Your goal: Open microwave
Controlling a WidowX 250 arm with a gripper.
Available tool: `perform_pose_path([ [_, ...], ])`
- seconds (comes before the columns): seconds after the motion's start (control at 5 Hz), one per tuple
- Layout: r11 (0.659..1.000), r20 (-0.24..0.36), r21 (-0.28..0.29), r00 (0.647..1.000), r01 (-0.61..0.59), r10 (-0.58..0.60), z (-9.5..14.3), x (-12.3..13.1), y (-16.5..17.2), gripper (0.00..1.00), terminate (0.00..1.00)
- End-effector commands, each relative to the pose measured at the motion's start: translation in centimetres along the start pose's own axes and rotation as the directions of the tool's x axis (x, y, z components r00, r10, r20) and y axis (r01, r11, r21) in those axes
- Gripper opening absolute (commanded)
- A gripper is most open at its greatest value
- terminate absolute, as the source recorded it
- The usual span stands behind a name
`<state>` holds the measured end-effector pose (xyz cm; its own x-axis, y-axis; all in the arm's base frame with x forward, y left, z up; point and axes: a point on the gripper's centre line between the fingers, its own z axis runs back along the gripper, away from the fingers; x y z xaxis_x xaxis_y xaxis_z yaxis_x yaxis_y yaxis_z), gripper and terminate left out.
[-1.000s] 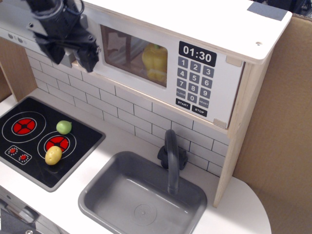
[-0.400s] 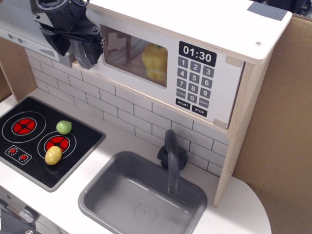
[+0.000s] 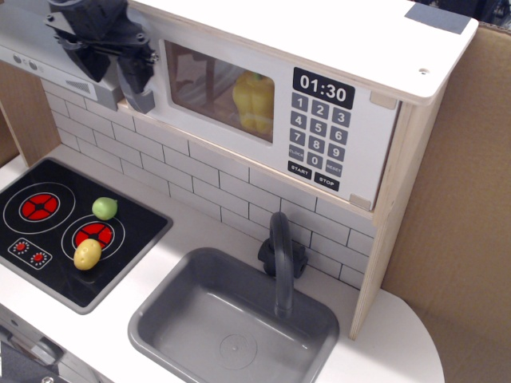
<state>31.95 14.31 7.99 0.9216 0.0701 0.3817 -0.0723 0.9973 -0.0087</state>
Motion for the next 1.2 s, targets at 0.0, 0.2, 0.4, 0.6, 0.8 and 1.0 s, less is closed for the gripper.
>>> perform_pose_path([
  [0.0,0.995,0.037,-0.019,0.995,0.097,-0.096,0.9,1.7,1.0,0.0,0.0],
  [0.2,0.994,0.049,-0.024,0.994,0.103,-0.102,0.8,1.8,1.3,0.0,0.0],
  [0.4,0.992,0.042,-0.034,0.992,0.119,-0.117,1.7,0.1,1.3,0.0,0.0],
  [0.6,0.991,0.031,-0.023,0.991,0.129,-0.128,2.6,-2.3,1.1,0.0,0.0],
  [0.8,0.993,0.025,-0.007,0.992,0.122,-0.121,3.4,-4.4,0.9,0.0,0.0],
  [1.0,0.999,0.008,0.0,0.999,0.051,-0.051,4.8,-7.2,0.5,1.0,0.0],
])
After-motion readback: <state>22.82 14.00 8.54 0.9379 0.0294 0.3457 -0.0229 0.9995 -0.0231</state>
